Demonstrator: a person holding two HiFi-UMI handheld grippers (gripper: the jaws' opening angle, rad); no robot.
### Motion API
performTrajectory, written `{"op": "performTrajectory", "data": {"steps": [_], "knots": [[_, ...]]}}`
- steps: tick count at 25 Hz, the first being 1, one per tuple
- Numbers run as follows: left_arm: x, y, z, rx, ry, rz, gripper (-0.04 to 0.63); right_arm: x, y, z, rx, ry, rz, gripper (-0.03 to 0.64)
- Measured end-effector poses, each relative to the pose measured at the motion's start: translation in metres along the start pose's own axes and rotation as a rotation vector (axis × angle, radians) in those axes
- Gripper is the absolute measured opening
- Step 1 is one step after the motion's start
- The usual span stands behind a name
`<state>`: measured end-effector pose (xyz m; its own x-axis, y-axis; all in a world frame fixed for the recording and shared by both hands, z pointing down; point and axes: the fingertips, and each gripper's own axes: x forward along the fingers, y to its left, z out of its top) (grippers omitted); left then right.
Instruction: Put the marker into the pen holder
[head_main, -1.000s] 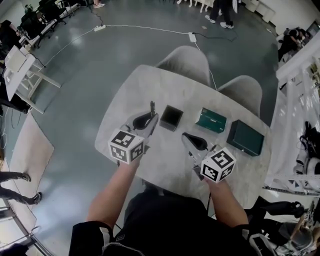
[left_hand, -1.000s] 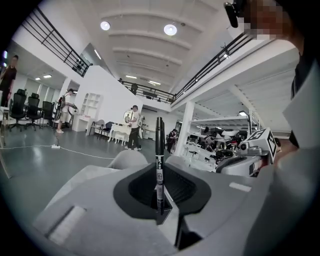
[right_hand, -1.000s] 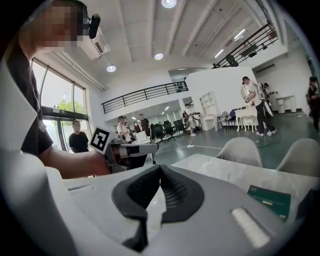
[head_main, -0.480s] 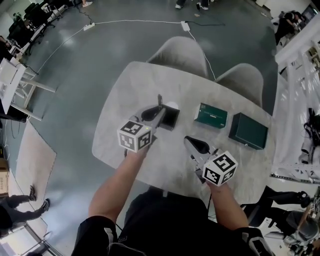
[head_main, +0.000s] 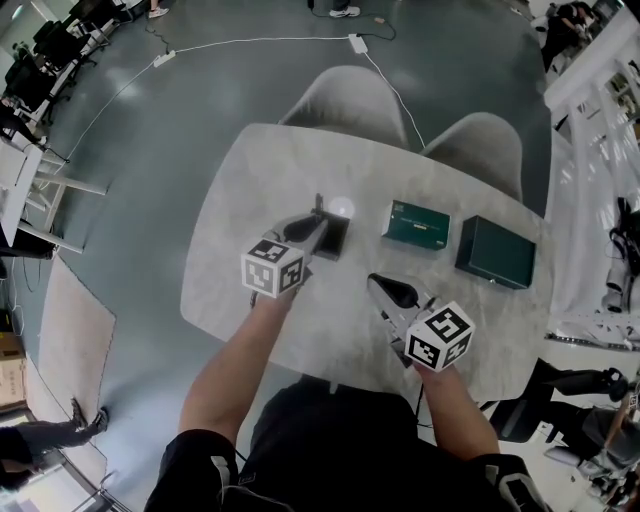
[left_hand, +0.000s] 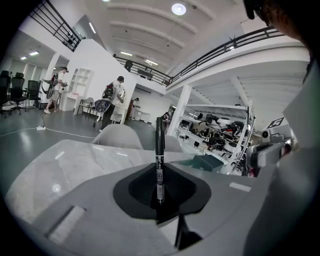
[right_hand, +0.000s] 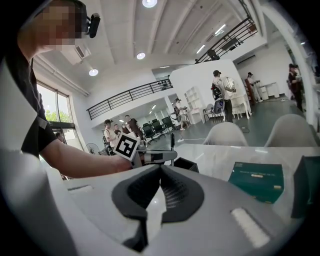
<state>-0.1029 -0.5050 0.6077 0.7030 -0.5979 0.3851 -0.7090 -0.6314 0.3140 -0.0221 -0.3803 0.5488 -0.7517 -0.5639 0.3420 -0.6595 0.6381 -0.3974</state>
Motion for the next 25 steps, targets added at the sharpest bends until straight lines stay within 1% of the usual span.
{"op": "performTrajectory", "data": {"steps": [3, 7, 12, 16, 19, 25], "knots": [[0.001, 0.003, -0.011, -0.01, 0.044, 0.034, 0.054, 0.001, 0.002, -0.001, 0.0, 0.008, 0.006, 0.003], [0.001, 0.007, -0.02, -0.026, 0.087, 0.078, 0.054, 0.0, 0.004, 0.009, -0.012, -0.007, 0.003, 0.003], [0.005, 0.008, -0.033, -0.033, 0.143, 0.095, 0.054, -0.003, 0.006, 0.026, -0.047, -0.027, 0.006, 0.003], [0.007, 0.01, -0.035, -0.039, 0.165, 0.105, 0.054, -0.007, 0.009, 0.025, -0.045, -0.023, 0.009, 0.003], [0.006, 0.009, -0.035, -0.021, 0.185, 0.112, 0.054, -0.01, 0.012, 0.022, -0.041, -0.015, 0.012, 0.003], [0.005, 0.016, -0.033, 0.009, 0.187, 0.174, 0.054, -0.015, 0.013, 0.021, -0.043, -0.012, 0.015, 0.003]]}}
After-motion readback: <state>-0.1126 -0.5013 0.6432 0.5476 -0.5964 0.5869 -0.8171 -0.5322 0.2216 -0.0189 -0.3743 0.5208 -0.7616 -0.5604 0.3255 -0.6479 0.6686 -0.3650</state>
